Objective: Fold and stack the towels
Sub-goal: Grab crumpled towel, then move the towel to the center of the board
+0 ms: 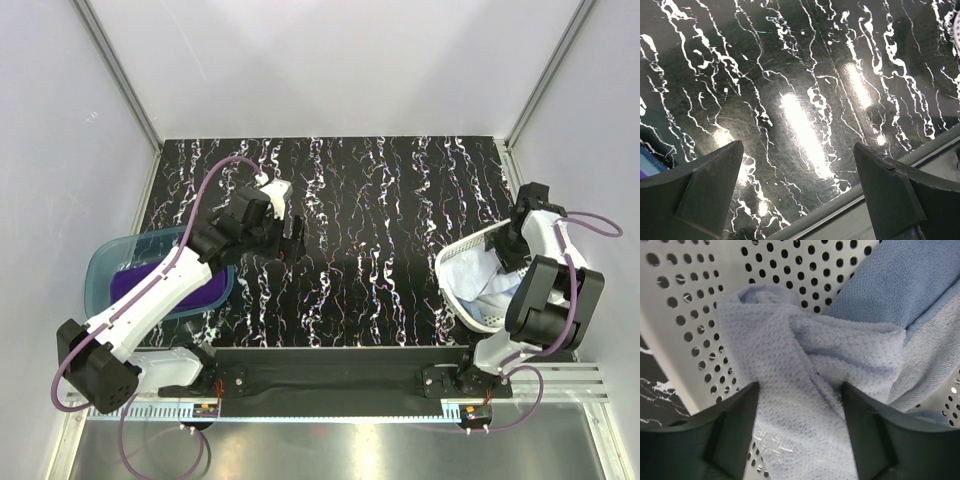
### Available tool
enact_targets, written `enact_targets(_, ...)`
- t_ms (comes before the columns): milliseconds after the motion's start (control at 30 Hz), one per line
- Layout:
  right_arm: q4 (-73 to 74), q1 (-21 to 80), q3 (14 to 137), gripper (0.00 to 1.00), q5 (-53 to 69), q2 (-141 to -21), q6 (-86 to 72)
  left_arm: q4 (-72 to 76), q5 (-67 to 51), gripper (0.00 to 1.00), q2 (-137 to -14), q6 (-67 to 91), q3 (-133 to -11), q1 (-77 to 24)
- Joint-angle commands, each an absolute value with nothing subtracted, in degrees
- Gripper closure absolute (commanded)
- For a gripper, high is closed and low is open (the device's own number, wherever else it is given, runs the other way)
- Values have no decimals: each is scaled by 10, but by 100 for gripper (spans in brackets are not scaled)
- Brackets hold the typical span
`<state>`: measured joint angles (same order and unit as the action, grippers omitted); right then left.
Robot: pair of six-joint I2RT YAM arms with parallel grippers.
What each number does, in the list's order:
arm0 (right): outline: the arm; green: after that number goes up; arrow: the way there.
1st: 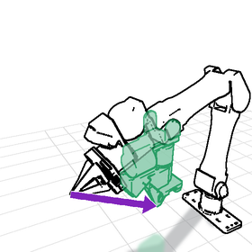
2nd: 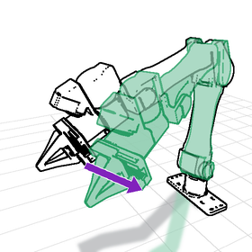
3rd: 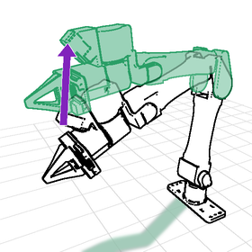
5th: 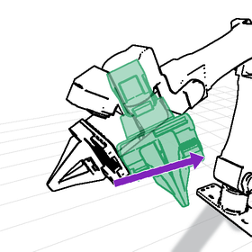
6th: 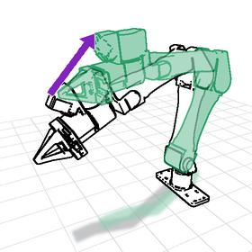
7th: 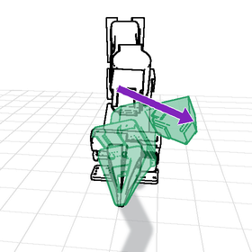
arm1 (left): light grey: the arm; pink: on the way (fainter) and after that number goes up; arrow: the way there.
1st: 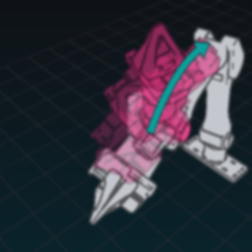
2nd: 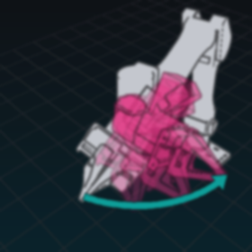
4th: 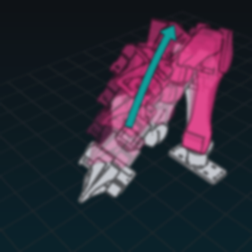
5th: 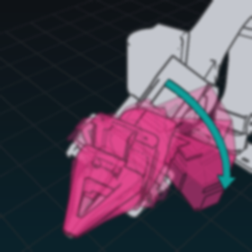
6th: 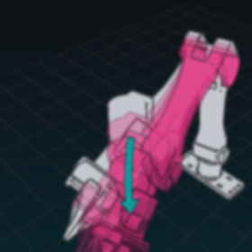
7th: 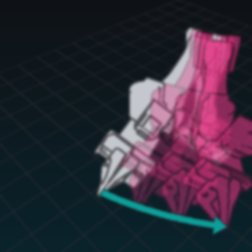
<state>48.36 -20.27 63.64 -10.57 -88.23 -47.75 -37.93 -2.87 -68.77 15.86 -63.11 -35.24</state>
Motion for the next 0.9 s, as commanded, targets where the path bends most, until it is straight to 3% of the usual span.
enact_targets(0, 461, -206, 647, 31, -117, -908, -493, -375, -11, 1, -679, 149, -654, -355)
enact_targets(67, 440, -207, 656, 50, -105, -911, -477, -371, -23, 1, -672, 145, -650, -355)
enact_targets(100, 439, -207, 663, 71, -89, -907, -471, -358, -24, 1, -670, 141, -643, -355)
enact_targets(200, 438, -207, 695, 100, -63, -881, -443, -368, -18, 1, -675, 140, -642, -353)
enact_targets(367, 487, -207, 799, 100, -59, -822, -399, -361, -30, 1, -665, 140, -642, -353)
enact_targets(433, 470, -206, 830, 100, -2, -794, -374, -356, -35, 1, -657, 140, -644, -353)
enact_targets(600, 398, -192, 953, 100, 329, -795, -395, -360, -19, 1, -647, 160, -664, -352)
enact_targets(667, 355, -133, 1003, 100, 384, -811, -396, -357, -12, 1, -643, 174, -670, -348)
enact_targets(767, 367, -35, 1079, 100, 364, -848, -387, -373, 18, 1, -635, 192, -674, -336)
enact_targets(867, 353, 14, 1044, 94, 377, -855, -416, -396, 42, 1, -626, 198, -671, -317)
